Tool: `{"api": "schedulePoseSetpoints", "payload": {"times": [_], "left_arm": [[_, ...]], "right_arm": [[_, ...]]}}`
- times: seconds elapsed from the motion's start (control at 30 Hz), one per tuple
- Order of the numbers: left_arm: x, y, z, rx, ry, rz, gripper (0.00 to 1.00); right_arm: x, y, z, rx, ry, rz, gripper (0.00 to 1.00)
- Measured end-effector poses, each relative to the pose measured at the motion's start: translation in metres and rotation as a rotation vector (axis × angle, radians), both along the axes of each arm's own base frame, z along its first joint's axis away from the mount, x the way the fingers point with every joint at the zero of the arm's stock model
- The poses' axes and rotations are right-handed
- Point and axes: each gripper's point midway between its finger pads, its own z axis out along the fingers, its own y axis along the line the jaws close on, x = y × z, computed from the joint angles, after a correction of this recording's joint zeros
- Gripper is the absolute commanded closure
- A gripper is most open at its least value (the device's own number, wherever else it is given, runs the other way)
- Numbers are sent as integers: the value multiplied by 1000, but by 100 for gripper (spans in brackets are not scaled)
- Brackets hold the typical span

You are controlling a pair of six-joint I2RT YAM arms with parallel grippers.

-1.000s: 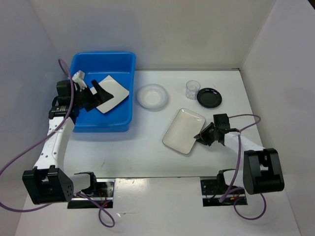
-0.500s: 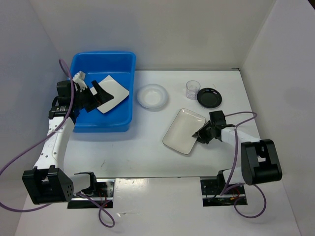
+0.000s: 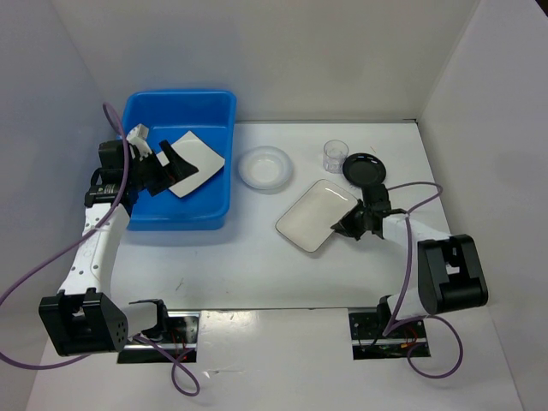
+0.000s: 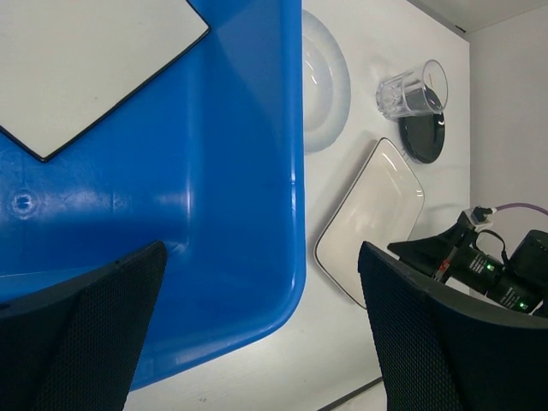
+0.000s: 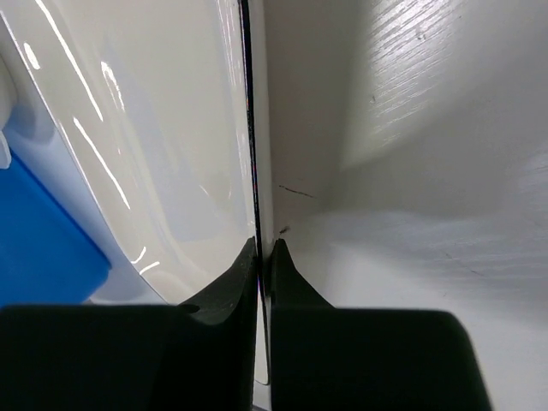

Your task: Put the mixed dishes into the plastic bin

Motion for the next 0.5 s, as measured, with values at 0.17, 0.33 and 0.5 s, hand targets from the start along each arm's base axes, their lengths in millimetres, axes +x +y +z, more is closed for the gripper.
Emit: {"api": "schedulePoseSetpoints", "payload": {"times": [0.17, 0.33, 0.5], "left_arm": [[-3, -7, 4, -4, -18, -57, 0], [-5, -41, 42, -51, -130, -258, 0], [-13, -86, 71, -127, -238, -497, 0]], "right_arm": [[-5, -6, 12, -34, -27, 5, 100], [-22, -16, 25, -99, -21, 30, 100], [-32, -17, 31, -108, -21, 65, 100]]}}
